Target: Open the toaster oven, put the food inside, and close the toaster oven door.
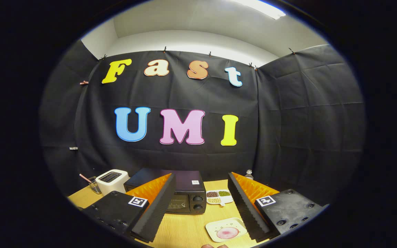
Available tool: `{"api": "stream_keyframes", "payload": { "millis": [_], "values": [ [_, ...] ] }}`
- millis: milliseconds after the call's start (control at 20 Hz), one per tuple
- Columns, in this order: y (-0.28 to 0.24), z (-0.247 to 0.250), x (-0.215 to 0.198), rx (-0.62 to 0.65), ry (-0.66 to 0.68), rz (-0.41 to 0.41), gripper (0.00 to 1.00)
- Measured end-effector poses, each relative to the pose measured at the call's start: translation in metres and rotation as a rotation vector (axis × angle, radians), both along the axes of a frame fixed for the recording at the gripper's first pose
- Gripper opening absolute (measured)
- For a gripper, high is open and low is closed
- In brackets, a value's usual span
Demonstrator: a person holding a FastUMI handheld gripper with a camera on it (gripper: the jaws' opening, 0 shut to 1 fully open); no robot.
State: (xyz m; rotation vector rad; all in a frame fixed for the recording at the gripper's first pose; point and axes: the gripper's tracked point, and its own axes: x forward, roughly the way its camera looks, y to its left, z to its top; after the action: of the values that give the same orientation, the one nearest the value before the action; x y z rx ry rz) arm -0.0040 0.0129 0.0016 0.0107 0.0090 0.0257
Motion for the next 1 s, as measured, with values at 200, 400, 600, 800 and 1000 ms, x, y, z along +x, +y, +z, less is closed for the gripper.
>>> {"api": "stream_keyframes", "payload": {
  "millis": [200, 400, 600, 800, 1000],
  "values": [
    [0.008, 0.001, 0.006, -0.007, -0.001, 0.021, 0.98],
    [0.018, -0.002, 0.021, -0.004, 0.013, 0.035, 0.98],
    [0.037, -0.006, 0.044, -0.004, 0.016, 0.054, 0.98],
    [0.064, -0.025, 0.075, 0.020, 0.046, 0.066, 0.98],
    [0.099, -0.064, 0.109, 0.044, 0.115, 0.079, 0.98]
  ]
}}
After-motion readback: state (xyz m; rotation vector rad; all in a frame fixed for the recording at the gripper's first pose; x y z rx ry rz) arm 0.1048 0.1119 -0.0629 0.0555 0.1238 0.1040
